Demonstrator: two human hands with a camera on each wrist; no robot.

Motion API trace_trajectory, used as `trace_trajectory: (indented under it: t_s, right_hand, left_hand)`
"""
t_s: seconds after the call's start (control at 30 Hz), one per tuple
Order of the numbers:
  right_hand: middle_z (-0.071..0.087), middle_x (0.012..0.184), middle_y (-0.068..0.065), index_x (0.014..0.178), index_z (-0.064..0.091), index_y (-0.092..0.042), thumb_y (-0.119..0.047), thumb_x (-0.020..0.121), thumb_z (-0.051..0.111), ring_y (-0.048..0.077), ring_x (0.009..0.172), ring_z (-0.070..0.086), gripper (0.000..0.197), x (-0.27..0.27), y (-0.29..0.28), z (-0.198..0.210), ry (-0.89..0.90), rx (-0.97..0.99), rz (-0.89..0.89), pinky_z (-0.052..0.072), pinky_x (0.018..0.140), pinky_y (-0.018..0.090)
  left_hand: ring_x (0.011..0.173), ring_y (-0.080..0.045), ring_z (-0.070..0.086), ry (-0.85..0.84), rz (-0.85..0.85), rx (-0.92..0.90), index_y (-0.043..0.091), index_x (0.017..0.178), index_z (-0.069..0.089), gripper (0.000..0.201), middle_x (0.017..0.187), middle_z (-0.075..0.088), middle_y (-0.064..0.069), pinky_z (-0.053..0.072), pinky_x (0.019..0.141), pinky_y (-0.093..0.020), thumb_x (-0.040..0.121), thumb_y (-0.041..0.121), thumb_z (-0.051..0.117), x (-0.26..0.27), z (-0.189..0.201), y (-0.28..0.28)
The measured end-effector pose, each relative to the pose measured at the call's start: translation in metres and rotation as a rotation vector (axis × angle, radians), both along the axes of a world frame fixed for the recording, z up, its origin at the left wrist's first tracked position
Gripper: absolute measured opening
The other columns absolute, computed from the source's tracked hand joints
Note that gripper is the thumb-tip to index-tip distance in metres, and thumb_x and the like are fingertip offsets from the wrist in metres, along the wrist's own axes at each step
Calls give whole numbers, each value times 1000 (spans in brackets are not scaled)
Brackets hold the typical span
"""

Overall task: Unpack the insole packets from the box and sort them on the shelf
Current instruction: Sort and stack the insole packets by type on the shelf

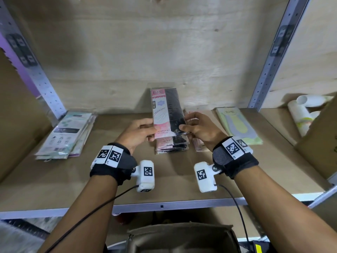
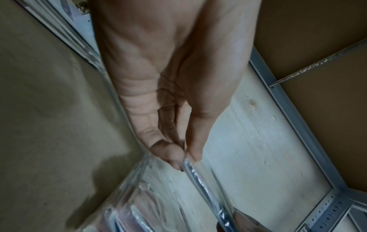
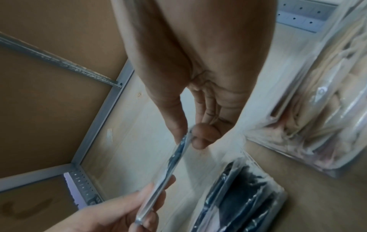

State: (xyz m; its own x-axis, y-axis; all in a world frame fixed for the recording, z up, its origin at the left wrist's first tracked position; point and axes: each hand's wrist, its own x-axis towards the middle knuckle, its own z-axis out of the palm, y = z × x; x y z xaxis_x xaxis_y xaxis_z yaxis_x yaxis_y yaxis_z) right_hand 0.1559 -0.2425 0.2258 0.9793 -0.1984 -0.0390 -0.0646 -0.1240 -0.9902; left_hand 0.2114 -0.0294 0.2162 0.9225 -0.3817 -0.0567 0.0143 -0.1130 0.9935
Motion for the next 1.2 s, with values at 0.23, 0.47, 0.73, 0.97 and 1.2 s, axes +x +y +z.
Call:
trace_trajectory:
  t_s: [0.23, 0.47, 0.73, 0.97, 1.2]
  right_hand:
    - [67, 96, 12, 122, 55, -1, -9, 82, 77, 20, 71, 65, 47, 8, -2, -8, 71, -245, -8, 57, 75, 37]
    - [67, 116, 9, 128, 57, -13, -25, 77, 82, 28, 104, 67, 58, 11, -3, -8, 119, -553, -45, 54, 96, 41]
    - [68, 109, 7, 117, 68, -10, -24, 78, 81, 15, 94, 60, 43, 9, 2, -9, 92, -716, -77, 49, 81, 21]
    - [69, 109, 9, 117, 68, -7, -22, 79, 80, 17, 95, 63, 43, 10, 5, -9, 99, -765, -75, 48, 78, 20]
    - [71, 106, 8, 113, 70, -8, -23, 79, 79, 16, 91, 63, 38, 11, 4, -10, 87, -773, -78, 48, 76, 21]
  left_hand:
    - [57, -9, 53, -36, 75, 93, 5, 124, 67, 33, 95, 76, -10, 48, 54, -15, 90, 2, 67, 9, -12, -5]
    - [61, -13, 61, -28, 114, 217, -2, 124, 65, 39, 100, 74, -15, 54, 58, -17, 87, 5, 73, 16, -24, -12]
    - [71, -18, 71, -20, 131, 290, 1, 121, 67, 40, 99, 75, -13, 60, 74, -26, 83, 10, 78, 18, -26, -15]
    - [86, -26, 74, -11, 125, 296, -2, 125, 63, 47, 106, 73, -15, 60, 83, -33, 82, 8, 79, 16, -25, -15]
    - [80, -23, 74, -14, 131, 319, 0, 127, 62, 50, 100, 75, -12, 61, 81, -33, 82, 12, 80, 16, -24, -15]
